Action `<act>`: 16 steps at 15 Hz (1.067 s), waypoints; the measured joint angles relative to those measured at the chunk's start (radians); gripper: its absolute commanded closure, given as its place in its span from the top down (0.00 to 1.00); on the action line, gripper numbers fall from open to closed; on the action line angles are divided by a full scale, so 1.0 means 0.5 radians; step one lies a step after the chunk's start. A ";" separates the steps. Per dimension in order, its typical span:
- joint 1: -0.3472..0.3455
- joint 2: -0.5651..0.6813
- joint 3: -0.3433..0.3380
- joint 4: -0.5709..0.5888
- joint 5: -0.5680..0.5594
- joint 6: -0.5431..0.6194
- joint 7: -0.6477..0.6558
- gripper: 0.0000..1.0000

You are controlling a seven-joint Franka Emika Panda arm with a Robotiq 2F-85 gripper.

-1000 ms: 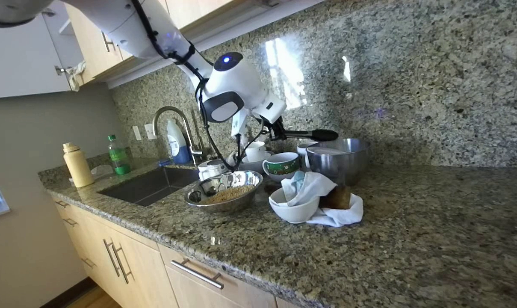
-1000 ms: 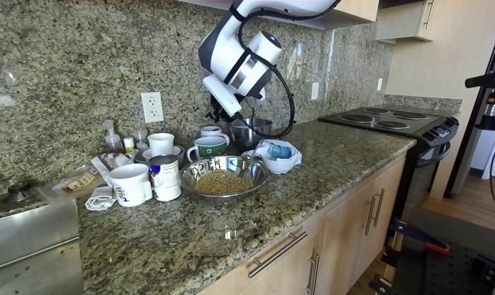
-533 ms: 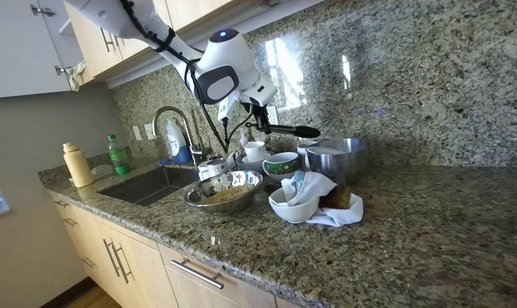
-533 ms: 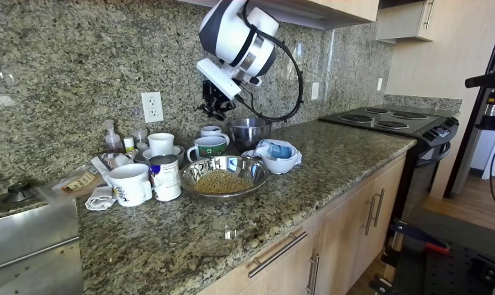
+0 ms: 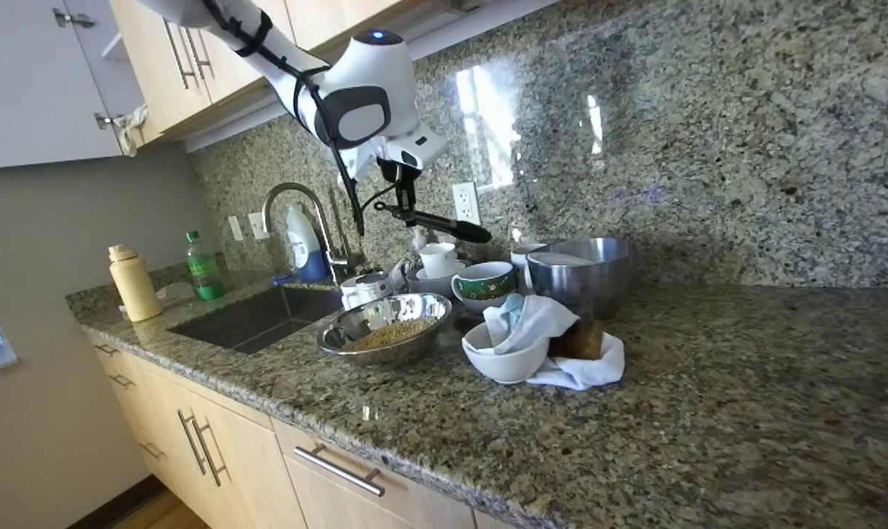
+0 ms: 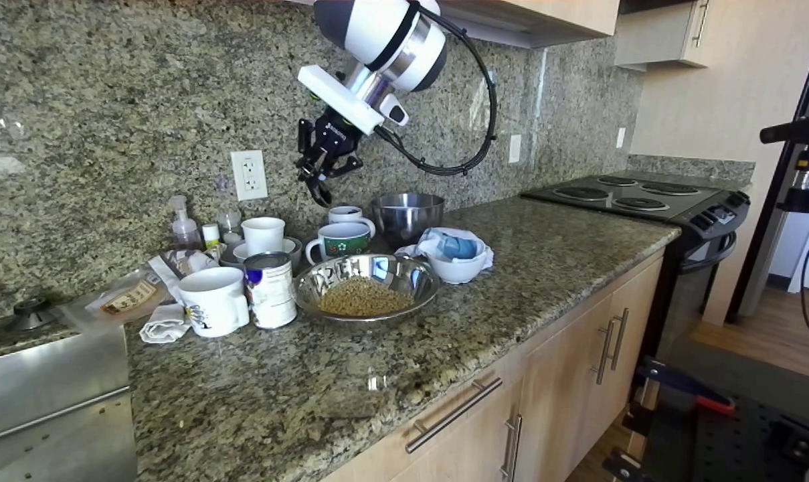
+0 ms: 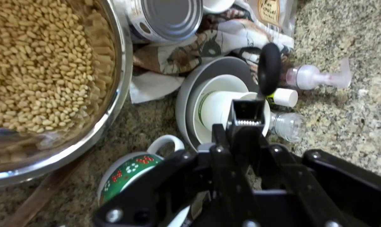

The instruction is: Use the black/silver object to stir the contents of the silver bowl

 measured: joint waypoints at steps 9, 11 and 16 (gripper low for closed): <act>-0.202 -0.017 0.163 -0.011 -0.008 -0.312 -0.004 0.21; -0.205 -0.011 0.163 -0.012 -0.008 -0.312 -0.004 0.21; -0.205 0.002 0.166 -0.012 -0.008 -0.312 -0.004 0.21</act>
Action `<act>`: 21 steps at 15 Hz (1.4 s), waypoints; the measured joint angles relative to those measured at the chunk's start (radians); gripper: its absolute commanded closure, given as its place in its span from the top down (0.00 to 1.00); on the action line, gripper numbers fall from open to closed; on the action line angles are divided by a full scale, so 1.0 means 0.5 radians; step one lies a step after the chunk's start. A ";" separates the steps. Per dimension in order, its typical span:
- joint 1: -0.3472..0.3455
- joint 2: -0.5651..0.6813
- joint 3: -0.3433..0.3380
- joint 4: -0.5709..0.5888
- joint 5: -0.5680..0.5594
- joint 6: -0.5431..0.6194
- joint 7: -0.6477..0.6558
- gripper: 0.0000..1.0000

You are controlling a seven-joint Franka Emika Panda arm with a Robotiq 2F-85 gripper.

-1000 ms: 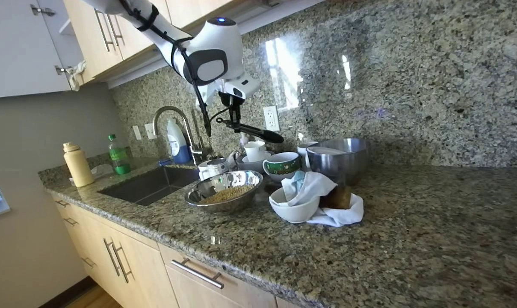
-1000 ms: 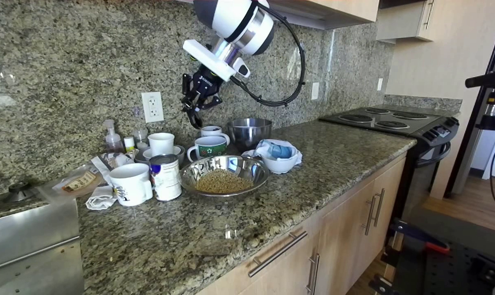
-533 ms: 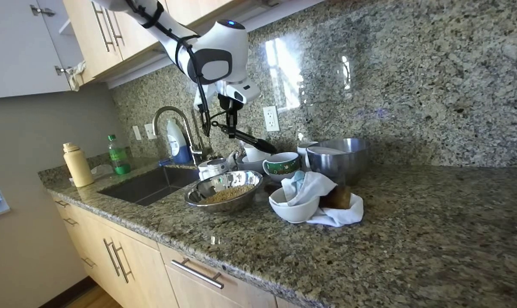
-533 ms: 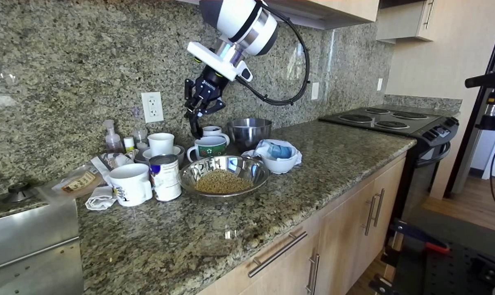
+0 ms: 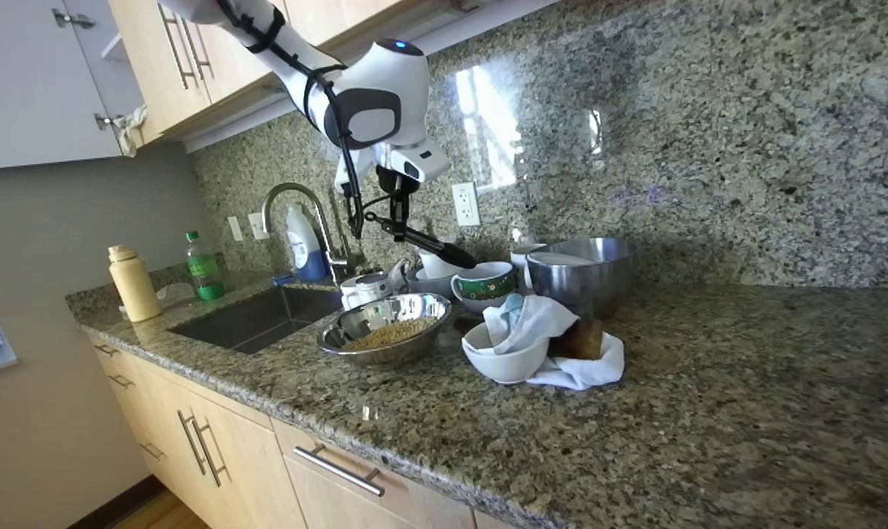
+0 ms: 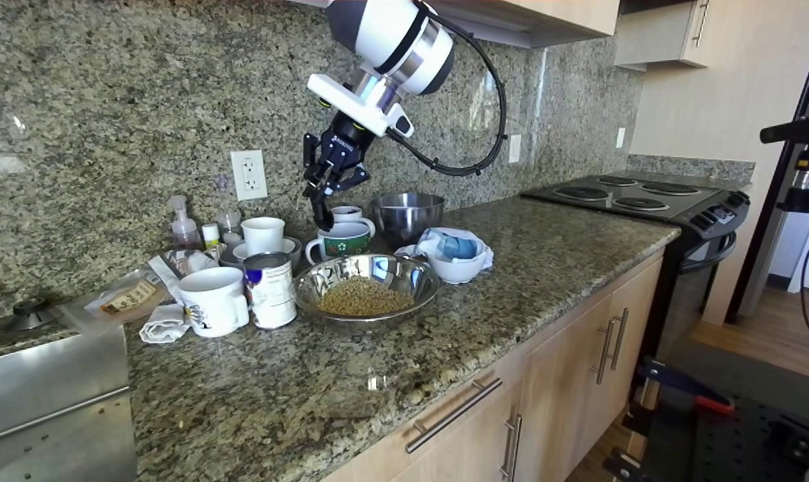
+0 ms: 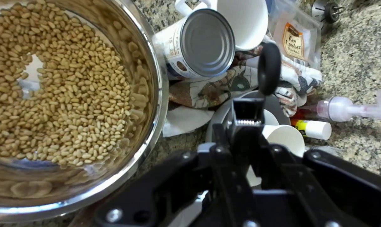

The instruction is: Use the black/silver object to stir the contents of the silver bowl

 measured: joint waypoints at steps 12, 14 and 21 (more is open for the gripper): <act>-0.032 -0.004 0.000 0.000 0.000 0.000 0.001 0.05; -0.032 -0.019 0.002 -0.007 0.000 -0.003 0.003 0.05; -0.026 -0.244 0.027 -0.208 0.000 -0.174 0.093 0.05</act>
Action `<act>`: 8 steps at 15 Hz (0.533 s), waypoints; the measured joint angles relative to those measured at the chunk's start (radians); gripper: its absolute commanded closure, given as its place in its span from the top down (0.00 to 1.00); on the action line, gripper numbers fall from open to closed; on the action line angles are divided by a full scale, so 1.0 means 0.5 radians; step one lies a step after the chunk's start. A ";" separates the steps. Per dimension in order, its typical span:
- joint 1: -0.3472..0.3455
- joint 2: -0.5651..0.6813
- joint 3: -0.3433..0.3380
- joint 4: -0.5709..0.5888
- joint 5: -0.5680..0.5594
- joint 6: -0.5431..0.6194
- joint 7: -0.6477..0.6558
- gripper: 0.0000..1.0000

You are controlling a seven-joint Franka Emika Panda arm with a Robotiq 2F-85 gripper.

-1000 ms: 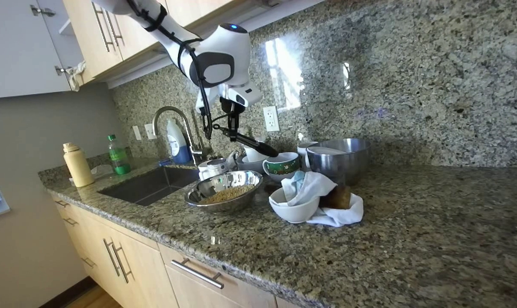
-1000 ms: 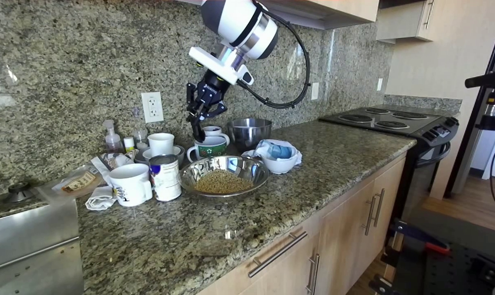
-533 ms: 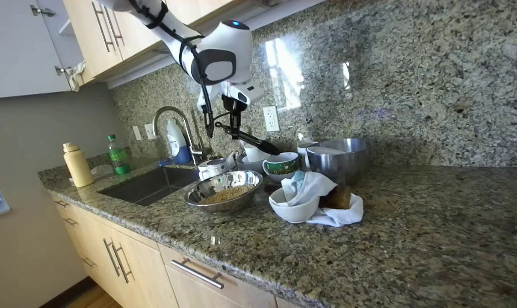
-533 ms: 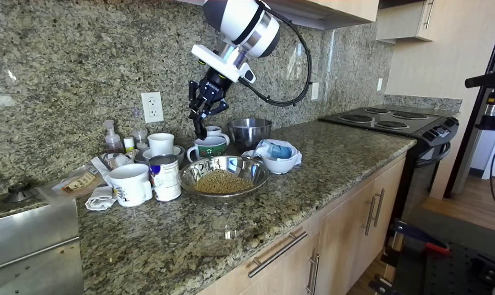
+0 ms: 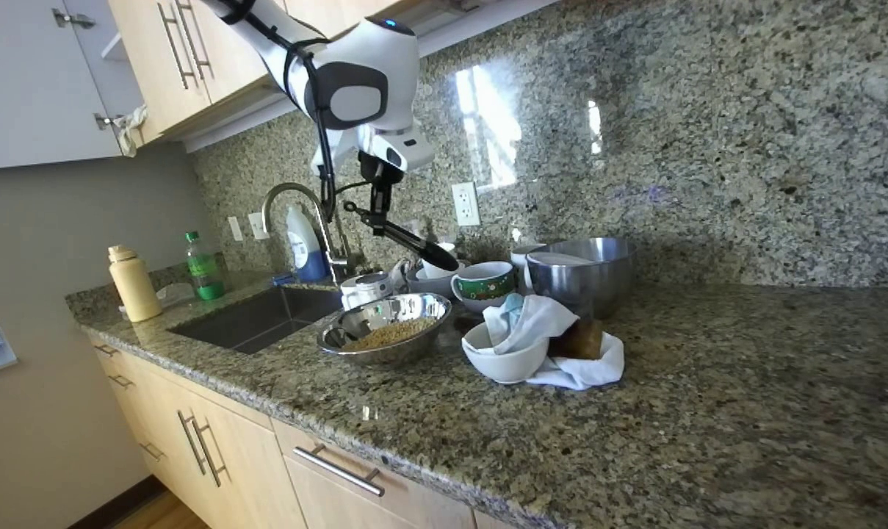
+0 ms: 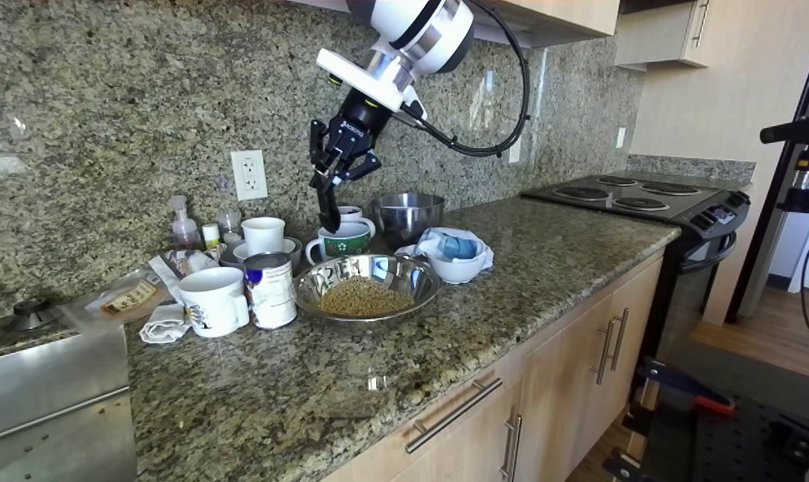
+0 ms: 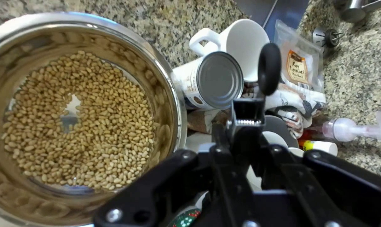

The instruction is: Use the black/silver object to stir the contents of the silver bowl

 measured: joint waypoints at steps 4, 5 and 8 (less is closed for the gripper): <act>0.000 -0.216 0.014 -0.187 0.003 -0.018 0.061 0.05; -0.002 -0.271 0.014 -0.230 0.004 -0.042 0.077 0.05; -0.012 -0.406 0.014 -0.330 0.007 -0.183 0.134 0.05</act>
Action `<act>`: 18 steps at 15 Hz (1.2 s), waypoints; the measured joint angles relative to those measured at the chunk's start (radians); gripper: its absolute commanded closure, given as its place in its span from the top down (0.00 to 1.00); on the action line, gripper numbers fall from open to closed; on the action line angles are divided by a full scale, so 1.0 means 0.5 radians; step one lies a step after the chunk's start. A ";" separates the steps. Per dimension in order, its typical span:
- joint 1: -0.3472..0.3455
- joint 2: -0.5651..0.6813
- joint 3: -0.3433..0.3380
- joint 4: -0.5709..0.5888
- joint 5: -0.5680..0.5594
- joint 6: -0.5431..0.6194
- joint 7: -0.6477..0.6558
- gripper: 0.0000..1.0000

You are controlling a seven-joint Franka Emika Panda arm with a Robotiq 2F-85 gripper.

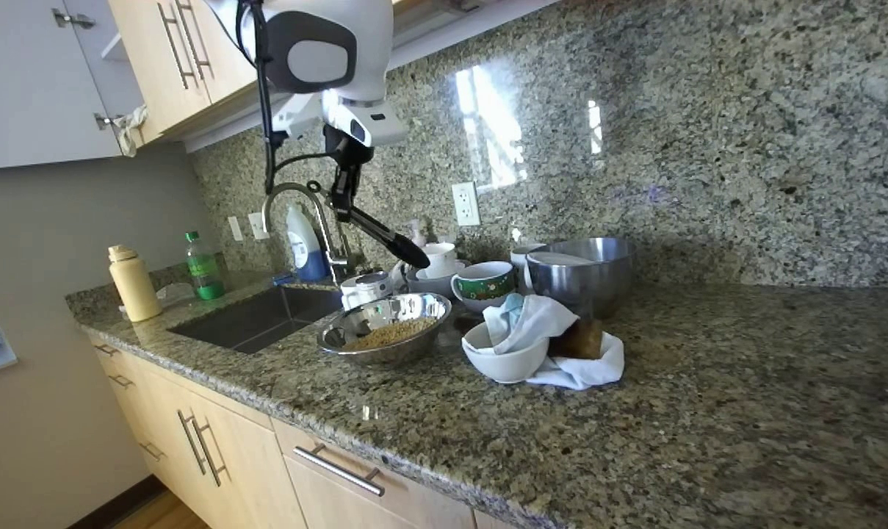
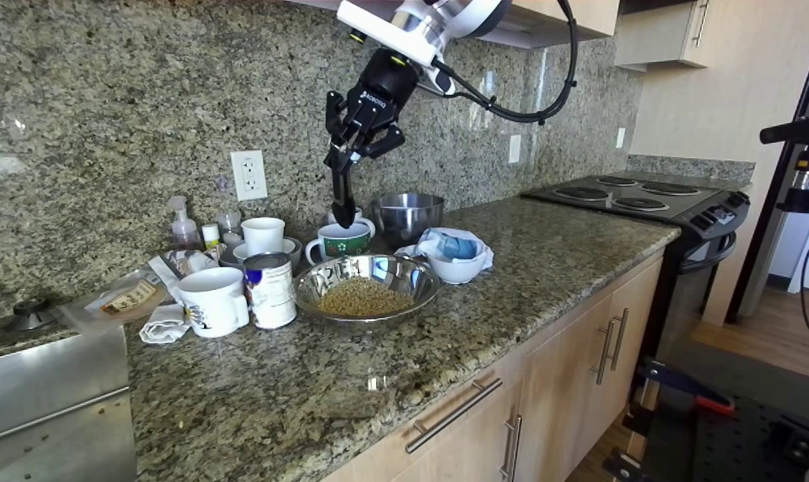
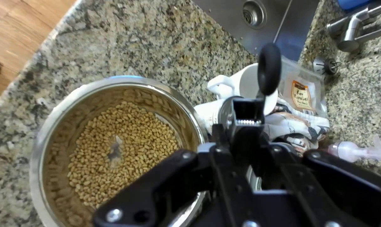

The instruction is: Use the black/silver object to stir the contents of the silver bowl

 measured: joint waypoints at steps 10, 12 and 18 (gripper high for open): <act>-0.098 -0.042 -0.018 -0.101 0.164 -0.464 0.006 0.05; -0.109 0.009 -0.020 -0.102 0.187 -0.485 0.002 0.05; -0.130 0.172 -0.020 -0.090 0.263 -0.559 -0.044 0.05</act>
